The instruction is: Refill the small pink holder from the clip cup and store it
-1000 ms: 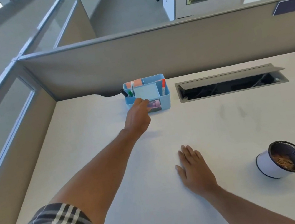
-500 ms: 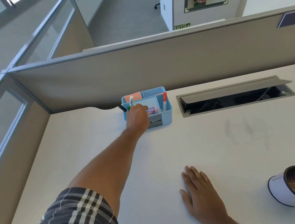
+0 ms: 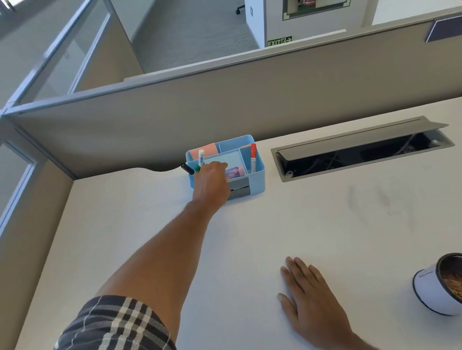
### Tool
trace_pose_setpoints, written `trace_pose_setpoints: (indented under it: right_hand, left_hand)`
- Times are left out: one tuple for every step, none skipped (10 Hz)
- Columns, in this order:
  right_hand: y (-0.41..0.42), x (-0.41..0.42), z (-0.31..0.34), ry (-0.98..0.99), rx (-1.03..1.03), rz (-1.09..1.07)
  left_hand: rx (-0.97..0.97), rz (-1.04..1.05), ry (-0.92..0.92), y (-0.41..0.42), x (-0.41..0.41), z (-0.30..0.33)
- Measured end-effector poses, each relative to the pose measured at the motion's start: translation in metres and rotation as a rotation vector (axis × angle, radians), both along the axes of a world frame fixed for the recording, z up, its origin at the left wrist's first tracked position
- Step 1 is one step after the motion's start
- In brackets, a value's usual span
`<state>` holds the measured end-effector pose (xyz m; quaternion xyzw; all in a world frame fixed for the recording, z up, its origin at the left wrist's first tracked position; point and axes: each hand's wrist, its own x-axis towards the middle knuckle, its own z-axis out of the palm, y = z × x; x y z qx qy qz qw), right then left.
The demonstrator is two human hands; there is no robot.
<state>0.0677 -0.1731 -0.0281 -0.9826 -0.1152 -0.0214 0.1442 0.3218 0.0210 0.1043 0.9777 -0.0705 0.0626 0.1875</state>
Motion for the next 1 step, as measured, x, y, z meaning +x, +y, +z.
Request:
trace_pose_setpoints:
  right_hand:
    - [0.0003, 0.0013, -0.0012, -0.020, 0.015, -0.004]
  left_hand:
    - [-0.087, 0.020, -0.132, -0.0020, -0.0203, -0.0055]
